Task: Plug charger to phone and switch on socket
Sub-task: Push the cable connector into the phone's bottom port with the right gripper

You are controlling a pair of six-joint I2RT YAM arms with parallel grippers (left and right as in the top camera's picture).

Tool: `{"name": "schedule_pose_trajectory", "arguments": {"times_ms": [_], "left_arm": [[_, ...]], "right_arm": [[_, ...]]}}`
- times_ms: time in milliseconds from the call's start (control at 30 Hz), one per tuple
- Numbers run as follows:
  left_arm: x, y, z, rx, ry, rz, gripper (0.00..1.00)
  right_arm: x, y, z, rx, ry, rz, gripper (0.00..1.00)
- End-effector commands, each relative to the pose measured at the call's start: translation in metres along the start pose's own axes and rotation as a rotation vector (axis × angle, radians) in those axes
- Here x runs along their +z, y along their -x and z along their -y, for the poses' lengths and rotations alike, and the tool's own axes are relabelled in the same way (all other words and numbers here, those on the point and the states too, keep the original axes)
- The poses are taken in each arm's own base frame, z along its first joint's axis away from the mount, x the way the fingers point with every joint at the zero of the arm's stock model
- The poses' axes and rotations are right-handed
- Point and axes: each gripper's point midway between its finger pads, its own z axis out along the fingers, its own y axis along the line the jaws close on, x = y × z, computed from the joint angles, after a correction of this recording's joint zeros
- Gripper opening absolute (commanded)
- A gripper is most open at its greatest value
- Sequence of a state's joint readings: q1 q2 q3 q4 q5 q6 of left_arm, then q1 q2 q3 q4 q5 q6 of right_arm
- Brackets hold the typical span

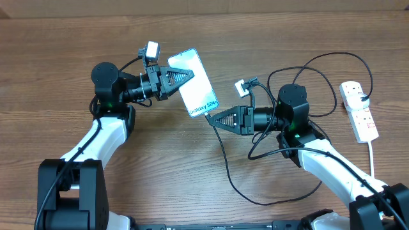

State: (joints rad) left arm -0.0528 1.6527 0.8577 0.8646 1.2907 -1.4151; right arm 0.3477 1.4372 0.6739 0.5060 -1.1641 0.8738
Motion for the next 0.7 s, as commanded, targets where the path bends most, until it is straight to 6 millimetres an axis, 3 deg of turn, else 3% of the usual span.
{"name": "schedule_pose_trajectory", "arguments": {"times_ms": [0, 333, 667], "left_arm": [[0.003, -0.009, 0.008, 0.011, -0.017, -0.063, 0.04], [0.002, -0.013, 0.007, -0.011, -0.016, -0.085, 0.04], [0.002, -0.029, 0.01, 0.039, -0.034, -0.178, 0.04]], "right_arm": [[0.001, 0.007, 0.006, -0.043, -0.031, 0.041, 0.04], [0.0, 0.017, 0.011, -0.107, -0.068, 0.091, 0.04], [0.0, 0.02, 0.006, -0.132, -0.056, 0.1, 0.04]]}}
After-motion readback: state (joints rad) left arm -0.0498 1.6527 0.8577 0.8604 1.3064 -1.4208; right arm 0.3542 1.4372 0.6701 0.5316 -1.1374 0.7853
